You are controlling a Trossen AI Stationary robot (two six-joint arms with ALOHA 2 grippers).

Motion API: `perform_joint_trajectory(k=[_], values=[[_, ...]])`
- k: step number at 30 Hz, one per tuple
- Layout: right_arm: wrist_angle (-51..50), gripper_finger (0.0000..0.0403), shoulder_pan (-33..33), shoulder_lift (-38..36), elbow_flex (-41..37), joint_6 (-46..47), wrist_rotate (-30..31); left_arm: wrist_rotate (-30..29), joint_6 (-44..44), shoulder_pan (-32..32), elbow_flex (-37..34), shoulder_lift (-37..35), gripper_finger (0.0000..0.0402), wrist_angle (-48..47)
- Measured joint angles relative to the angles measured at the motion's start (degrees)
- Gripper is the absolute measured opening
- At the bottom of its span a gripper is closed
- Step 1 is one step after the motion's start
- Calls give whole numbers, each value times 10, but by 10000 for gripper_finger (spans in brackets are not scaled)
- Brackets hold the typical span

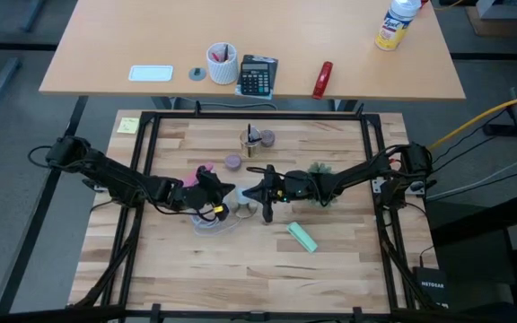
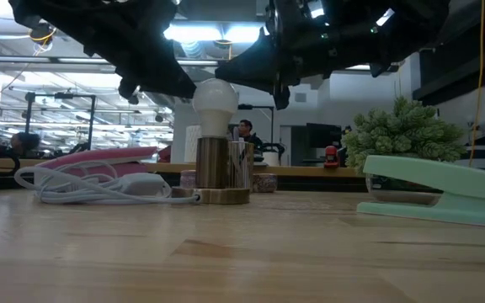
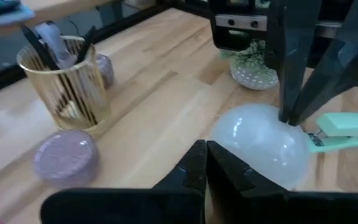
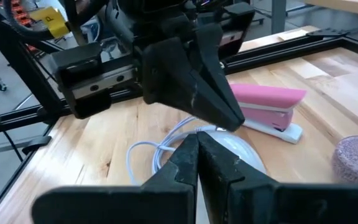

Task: Screw lightbulb
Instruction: Insert the lightbulb into the lamp

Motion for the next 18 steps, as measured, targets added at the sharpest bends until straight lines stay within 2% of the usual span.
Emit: perform_joint_trajectory(k=[8,12,18], values=[[0,14,-1,0,0,0,14,-11,33,-9,0,-52,1,10],[2,14,-1,0,0,0,18,15,30,-29,0,-76,1,10],[9,14,-1,1,-1,-4,18,67,7,-59,0,-64,3,10]])
